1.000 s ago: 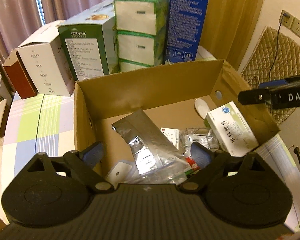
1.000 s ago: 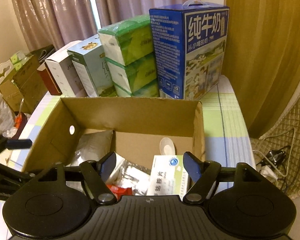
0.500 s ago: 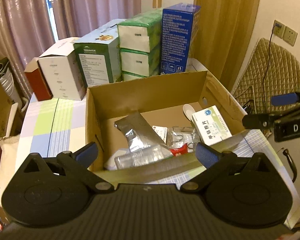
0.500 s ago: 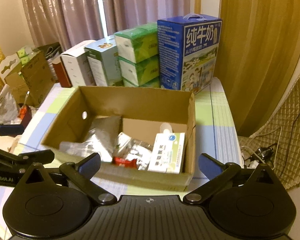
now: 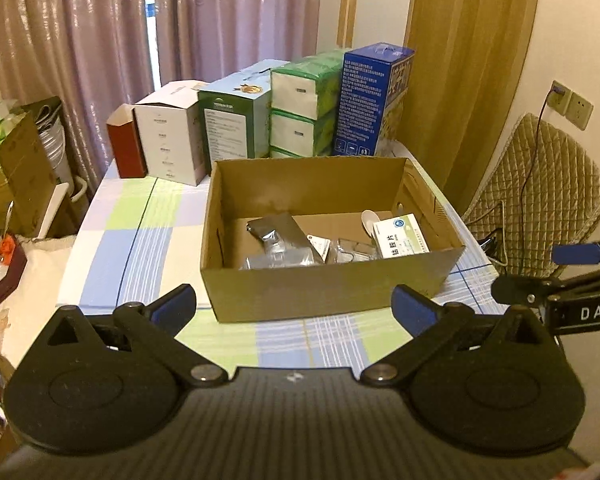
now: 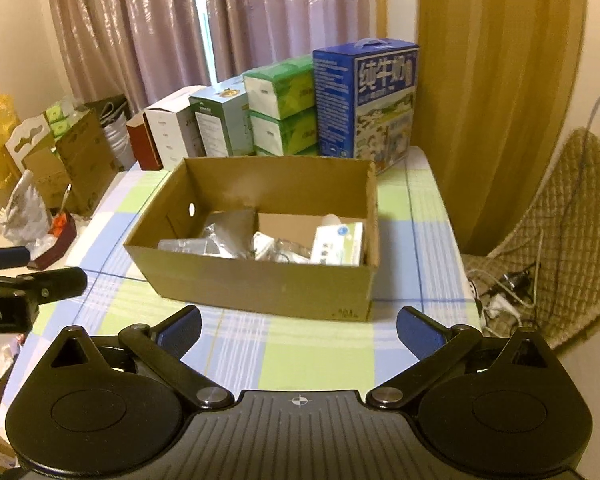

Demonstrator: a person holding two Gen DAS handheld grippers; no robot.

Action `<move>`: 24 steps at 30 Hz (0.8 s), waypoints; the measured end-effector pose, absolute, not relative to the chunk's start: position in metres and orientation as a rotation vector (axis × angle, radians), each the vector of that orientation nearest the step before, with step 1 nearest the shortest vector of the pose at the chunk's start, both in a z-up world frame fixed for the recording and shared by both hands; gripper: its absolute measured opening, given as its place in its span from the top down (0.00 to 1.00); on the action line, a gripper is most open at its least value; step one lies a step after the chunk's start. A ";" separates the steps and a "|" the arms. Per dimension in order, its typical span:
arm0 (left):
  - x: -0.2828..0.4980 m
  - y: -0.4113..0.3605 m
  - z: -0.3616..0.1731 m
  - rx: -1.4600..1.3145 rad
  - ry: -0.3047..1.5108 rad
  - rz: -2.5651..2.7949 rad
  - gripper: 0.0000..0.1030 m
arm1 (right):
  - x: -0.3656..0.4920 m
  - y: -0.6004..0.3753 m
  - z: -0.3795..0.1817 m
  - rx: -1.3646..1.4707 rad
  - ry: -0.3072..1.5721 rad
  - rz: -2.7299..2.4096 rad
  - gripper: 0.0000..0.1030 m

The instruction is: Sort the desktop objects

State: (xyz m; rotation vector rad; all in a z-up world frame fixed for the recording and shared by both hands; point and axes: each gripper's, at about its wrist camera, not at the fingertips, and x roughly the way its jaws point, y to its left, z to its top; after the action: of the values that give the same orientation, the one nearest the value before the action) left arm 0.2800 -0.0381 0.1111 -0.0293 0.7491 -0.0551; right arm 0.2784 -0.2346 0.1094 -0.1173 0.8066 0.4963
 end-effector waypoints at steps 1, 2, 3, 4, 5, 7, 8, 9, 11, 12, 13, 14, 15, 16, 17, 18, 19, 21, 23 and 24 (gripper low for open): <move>0.273 -0.038 0.113 -0.040 0.744 -0.046 0.01 | 0.272 -0.238 0.110 -0.117 0.802 0.493 0.02; 0.266 -0.038 0.114 -0.049 0.741 -0.035 0.01 | 0.266 -0.242 0.111 -0.113 0.798 0.488 0.02; 0.259 -0.038 0.116 -0.057 0.735 -0.028 0.01 | 0.260 -0.246 0.112 -0.104 0.794 0.481 0.02; 0.252 -0.037 0.118 -0.064 0.730 -0.020 0.01 | 0.254 -0.249 0.113 -0.095 0.790 0.477 0.02; 0.245 -0.037 0.119 -0.068 0.726 -0.017 0.01 | 0.250 -0.251 0.114 -0.093 0.788 0.477 0.02; 0.232 -0.038 0.123 -0.076 0.718 -0.020 0.01 | 0.234 -0.256 0.117 -0.098 0.772 0.474 0.02; 0.226 -0.038 0.124 -0.078 0.717 -0.022 0.01 | 0.228 -0.257 0.118 -0.103 0.763 0.477 0.02; 0.220 -0.039 0.126 -0.079 0.718 -0.019 0.01 | 0.220 -0.259 0.119 -0.111 0.749 0.478 0.02; 0.208 -0.040 0.129 -0.078 0.712 -0.020 0.01 | 0.209 -0.260 0.121 -0.123 0.733 0.472 0.02; 0.202 -0.041 0.130 -0.078 0.709 -0.020 0.01 | 0.203 -0.262 0.121 -0.126 0.727 0.470 0.02; 0.197 -0.041 0.130 -0.079 0.709 -0.017 0.01 | 0.196 -0.263 0.122 -0.126 0.722 0.472 0.02; 0.192 -0.042 0.131 -0.081 0.710 -0.011 0.01 | 0.191 -0.266 0.121 -0.124 0.721 0.474 0.02; 0.189 -0.043 0.132 -0.084 0.710 -0.008 0.01 | 0.185 -0.267 0.121 -0.123 0.722 0.477 0.02; 0.183 -0.043 0.132 -0.093 0.709 -0.008 0.01 | 0.181 -0.268 0.120 -0.122 0.724 0.479 0.02; 0.180 -0.044 0.132 -0.101 0.713 -0.008 0.01 | 0.176 -0.270 0.119 -0.123 0.726 0.479 0.02; 0.176 -0.045 0.132 -0.107 0.713 -0.007 0.01 | 0.172 -0.272 0.118 -0.121 0.729 0.479 0.02; 0.172 -0.045 0.131 -0.113 0.712 -0.008 0.01 | 0.168 -0.273 0.117 -0.119 0.735 0.480 0.02; 0.165 -0.047 0.130 -0.126 0.716 -0.013 0.01 | 0.160 -0.277 0.114 -0.115 0.746 0.484 0.02; 0.156 -0.049 0.130 -0.128 0.718 -0.013 0.01 | 0.154 -0.281 0.112 -0.105 0.753 0.481 0.02; 0.153 -0.050 0.130 -0.123 0.718 -0.006 0.01 | 0.151 -0.283 0.110 -0.101 0.757 0.477 0.02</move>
State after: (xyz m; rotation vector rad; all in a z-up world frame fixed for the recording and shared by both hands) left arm 0.1526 -0.0499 0.1295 -0.1229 0.7176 -0.0060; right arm 0.1514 -0.2831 0.1104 -0.1007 0.7572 0.4771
